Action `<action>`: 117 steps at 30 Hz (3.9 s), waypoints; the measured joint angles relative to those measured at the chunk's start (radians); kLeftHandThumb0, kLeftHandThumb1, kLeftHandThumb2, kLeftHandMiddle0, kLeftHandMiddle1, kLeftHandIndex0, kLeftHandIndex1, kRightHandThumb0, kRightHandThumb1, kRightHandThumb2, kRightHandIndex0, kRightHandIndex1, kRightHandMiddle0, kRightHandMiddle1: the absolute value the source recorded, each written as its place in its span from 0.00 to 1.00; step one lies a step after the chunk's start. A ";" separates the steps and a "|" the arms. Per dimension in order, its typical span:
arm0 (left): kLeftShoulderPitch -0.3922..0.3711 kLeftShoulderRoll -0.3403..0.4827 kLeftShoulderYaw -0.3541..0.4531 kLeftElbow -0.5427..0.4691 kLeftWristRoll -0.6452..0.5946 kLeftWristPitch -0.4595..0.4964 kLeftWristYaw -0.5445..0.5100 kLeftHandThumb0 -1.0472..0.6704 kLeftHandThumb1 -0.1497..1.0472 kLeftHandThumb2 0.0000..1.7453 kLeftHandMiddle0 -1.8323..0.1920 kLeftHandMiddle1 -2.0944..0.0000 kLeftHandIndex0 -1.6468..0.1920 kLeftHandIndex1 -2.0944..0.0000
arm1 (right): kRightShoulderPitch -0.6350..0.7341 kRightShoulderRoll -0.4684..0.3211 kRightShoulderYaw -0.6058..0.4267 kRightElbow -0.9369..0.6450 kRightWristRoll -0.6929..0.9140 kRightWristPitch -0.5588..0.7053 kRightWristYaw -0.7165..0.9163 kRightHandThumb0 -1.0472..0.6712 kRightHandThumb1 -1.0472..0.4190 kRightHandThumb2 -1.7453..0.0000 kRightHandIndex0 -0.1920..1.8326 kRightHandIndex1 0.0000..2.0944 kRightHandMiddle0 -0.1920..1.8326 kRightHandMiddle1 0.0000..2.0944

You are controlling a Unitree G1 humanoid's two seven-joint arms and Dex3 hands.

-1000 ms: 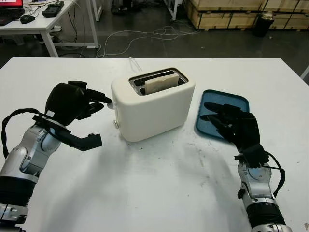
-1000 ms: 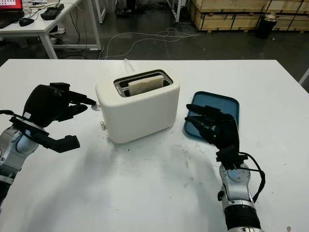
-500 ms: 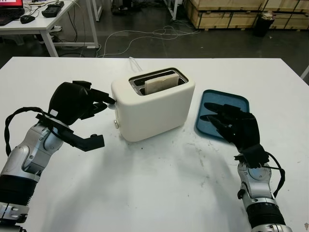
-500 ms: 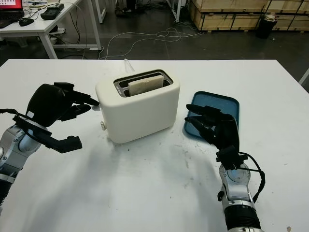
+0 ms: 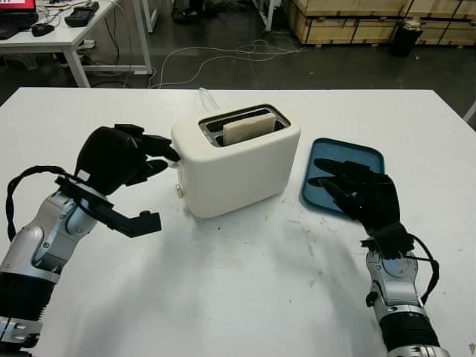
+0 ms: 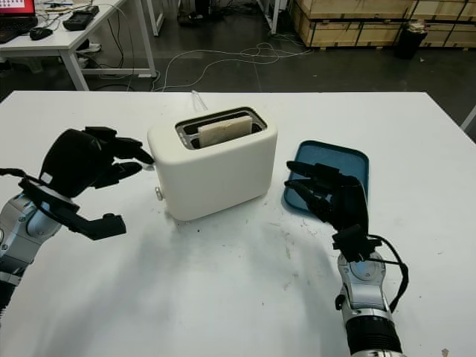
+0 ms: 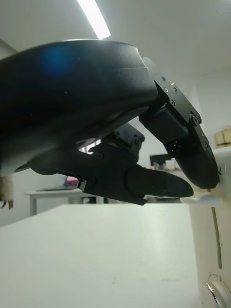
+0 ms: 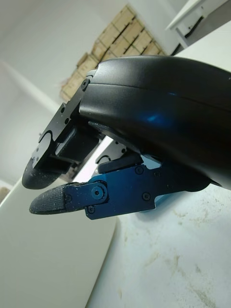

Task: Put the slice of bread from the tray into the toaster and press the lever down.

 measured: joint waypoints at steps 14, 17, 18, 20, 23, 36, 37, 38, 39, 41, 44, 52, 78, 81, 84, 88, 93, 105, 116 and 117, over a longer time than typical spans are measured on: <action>-0.028 0.001 -0.013 0.063 0.000 -0.003 0.001 0.46 0.89 0.08 0.49 0.17 0.50 0.60 | 0.005 0.000 0.000 -0.006 0.016 0.000 0.027 0.33 0.09 0.96 0.65 0.15 0.61 0.00; -0.029 0.001 -0.014 0.069 0.000 -0.005 0.003 0.46 0.89 0.08 0.49 0.17 0.51 0.59 | 0.005 0.000 0.000 -0.005 0.017 0.000 0.031 0.33 0.09 0.96 0.65 0.15 0.61 0.00; -0.029 0.001 -0.014 0.070 0.000 -0.005 0.003 0.46 0.89 0.08 0.49 0.17 0.51 0.59 | 0.005 0.000 0.000 -0.004 0.017 0.000 0.033 0.33 0.09 0.96 0.65 0.14 0.61 0.00; -0.029 0.001 -0.014 0.072 0.000 -0.005 0.004 0.46 0.89 0.08 0.49 0.17 0.51 0.59 | 0.005 0.000 0.000 -0.004 0.017 0.000 0.034 0.32 0.09 0.96 0.64 0.14 0.61 0.00; -0.029 0.001 -0.014 0.073 0.000 -0.005 0.004 0.46 0.89 0.08 0.49 0.17 0.51 0.59 | 0.005 0.000 0.000 -0.004 0.021 0.000 0.040 0.33 0.09 0.97 0.65 0.14 0.61 0.00; -0.029 0.001 -0.020 0.073 0.000 -0.007 0.006 0.45 0.89 0.07 0.48 0.17 0.51 0.58 | 0.005 0.002 -0.002 -0.003 0.022 0.000 0.045 0.32 0.09 0.96 0.65 0.14 0.61 0.00; -0.029 0.001 -0.021 0.073 0.000 -0.007 0.006 0.46 0.89 0.07 0.48 0.17 0.51 0.58 | 0.005 0.002 -0.003 -0.002 0.022 0.000 0.045 0.33 0.09 0.96 0.65 0.14 0.61 0.00; -0.029 0.001 -0.021 0.073 0.000 -0.007 0.006 0.46 0.89 0.07 0.48 0.17 0.51 0.58 | 0.005 0.002 -0.003 -0.002 0.022 0.000 0.045 0.33 0.09 0.96 0.65 0.14 0.61 0.00; -0.029 0.001 -0.021 0.073 0.000 -0.007 0.006 0.46 0.89 0.07 0.48 0.17 0.51 0.59 | 0.005 0.002 -0.004 -0.001 0.022 0.000 0.045 0.33 0.09 0.96 0.65 0.14 0.61 0.00; -0.029 0.001 -0.021 0.073 0.000 -0.007 0.006 0.46 0.89 0.06 0.48 0.17 0.51 0.59 | 0.005 0.002 -0.007 0.000 0.022 0.000 0.045 0.33 0.09 0.96 0.65 0.14 0.61 0.00; -0.029 0.001 -0.021 0.074 0.000 -0.007 0.006 0.47 0.89 0.07 0.48 0.17 0.51 0.58 | 0.006 0.002 -0.009 0.000 0.022 0.000 0.046 0.33 0.09 0.96 0.65 0.14 0.61 0.00; -0.028 -0.003 -0.043 0.112 -0.013 0.001 -0.003 0.49 0.89 0.11 0.53 0.17 0.55 0.57 | 0.011 0.002 -0.014 -0.010 0.031 0.000 0.064 0.33 0.09 0.97 0.65 0.14 0.61 0.00; 0.094 0.026 -0.269 0.154 0.107 0.102 0.128 0.49 0.87 0.07 0.49 0.17 0.57 0.38 | -0.004 -0.020 -0.037 0.041 0.041 -0.038 0.082 0.32 0.09 0.97 0.65 0.13 0.61 0.00; 0.055 0.050 -0.268 0.151 0.118 0.087 0.117 0.48 0.86 0.05 0.47 0.17 0.60 0.35 | -0.004 -0.018 -0.037 0.041 0.041 -0.038 0.082 0.33 0.09 0.97 0.65 0.13 0.61 0.00; 0.025 0.055 -0.262 0.151 0.120 0.077 0.116 0.48 0.86 0.05 0.47 0.17 0.59 0.35 | -0.004 -0.018 -0.036 0.041 0.039 -0.038 0.080 0.33 0.09 0.97 0.64 0.13 0.61 0.00; 0.014 0.057 -0.246 0.139 0.113 0.071 0.099 0.48 0.87 0.04 0.49 0.17 0.58 0.38 | -0.004 -0.018 -0.036 0.041 0.039 -0.038 0.080 0.33 0.09 0.97 0.65 0.13 0.61 0.00; 0.015 0.045 -0.209 0.102 0.102 0.053 0.130 0.47 0.89 0.06 0.48 0.17 0.57 0.46 | -0.004 -0.010 -0.036 0.041 0.043 -0.038 0.083 0.33 0.09 0.97 0.65 0.13 0.60 0.00; 0.027 0.018 -0.131 0.029 0.064 0.014 0.131 0.47 0.88 0.09 0.50 0.17 0.56 0.50 | -0.003 -0.004 -0.027 0.035 0.061 -0.033 0.099 0.32 0.09 0.97 0.65 0.13 0.60 0.00; 0.047 0.004 -0.061 -0.047 0.065 0.019 0.133 0.48 0.89 0.12 0.50 0.17 0.57 0.52 | 0.002 0.000 -0.019 0.014 0.061 -0.007 0.104 0.32 0.09 0.97 0.65 0.13 0.61 0.00; 0.049 0.004 -0.048 -0.059 0.064 0.025 0.132 0.48 0.89 0.12 0.50 0.17 0.57 0.53 | 0.002 0.001 -0.019 0.014 0.061 -0.007 0.105 0.32 0.09 0.97 0.65 0.14 0.61 0.00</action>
